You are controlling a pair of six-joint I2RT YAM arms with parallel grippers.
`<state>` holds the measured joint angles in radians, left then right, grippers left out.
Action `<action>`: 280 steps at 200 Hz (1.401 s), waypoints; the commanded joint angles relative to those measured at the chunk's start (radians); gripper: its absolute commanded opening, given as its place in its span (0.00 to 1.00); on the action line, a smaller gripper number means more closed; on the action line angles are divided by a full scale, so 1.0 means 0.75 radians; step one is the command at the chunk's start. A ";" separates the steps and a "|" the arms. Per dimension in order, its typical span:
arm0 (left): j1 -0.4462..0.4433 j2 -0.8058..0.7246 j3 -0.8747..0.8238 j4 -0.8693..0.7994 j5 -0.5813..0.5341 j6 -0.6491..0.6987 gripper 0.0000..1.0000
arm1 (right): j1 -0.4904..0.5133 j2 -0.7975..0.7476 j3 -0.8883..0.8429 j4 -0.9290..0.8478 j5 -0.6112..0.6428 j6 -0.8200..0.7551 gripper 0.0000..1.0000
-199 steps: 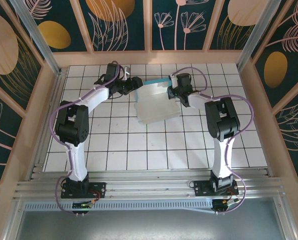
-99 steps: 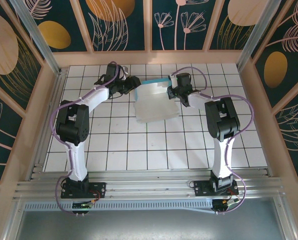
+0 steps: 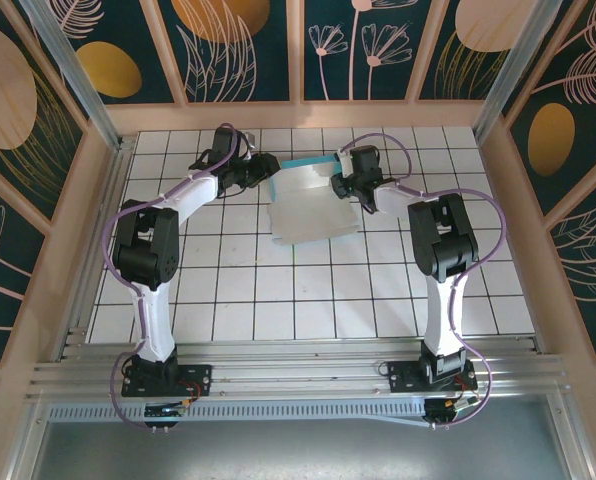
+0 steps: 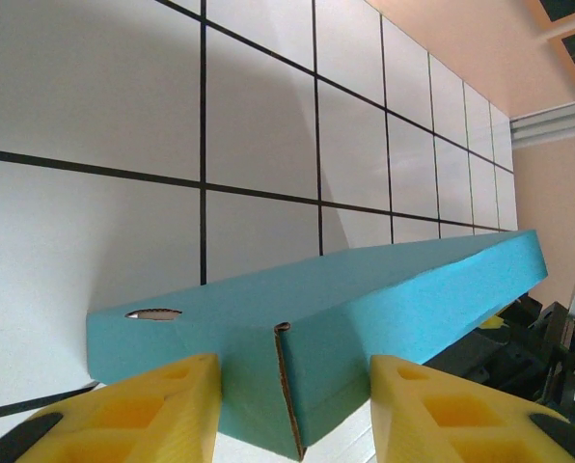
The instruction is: Fold the paper box
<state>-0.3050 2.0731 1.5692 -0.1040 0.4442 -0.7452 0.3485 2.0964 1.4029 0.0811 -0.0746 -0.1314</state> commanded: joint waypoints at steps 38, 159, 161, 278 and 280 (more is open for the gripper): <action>-0.011 0.025 0.004 -0.043 -0.003 0.019 0.43 | -0.015 0.035 0.084 -0.025 0.027 -0.089 0.21; -0.010 0.020 0.031 -0.056 0.013 0.036 0.42 | -0.168 -0.055 0.059 -0.193 -0.457 -0.160 0.32; -0.011 0.021 0.031 -0.056 0.013 0.036 0.42 | -0.170 -0.057 0.056 -0.189 -0.457 -0.159 0.32; -0.009 0.030 0.045 -0.060 0.023 0.037 0.42 | -0.209 -0.001 0.195 -0.298 -0.426 -0.355 0.26; -0.009 0.032 0.048 -0.061 0.023 0.039 0.42 | -0.208 0.002 0.201 -0.299 -0.426 -0.359 0.26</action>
<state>-0.3065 2.0735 1.5803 -0.1139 0.4450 -0.7341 0.1905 2.0857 1.4929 -0.1108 -0.3931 -0.3347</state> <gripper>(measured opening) 0.422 0.258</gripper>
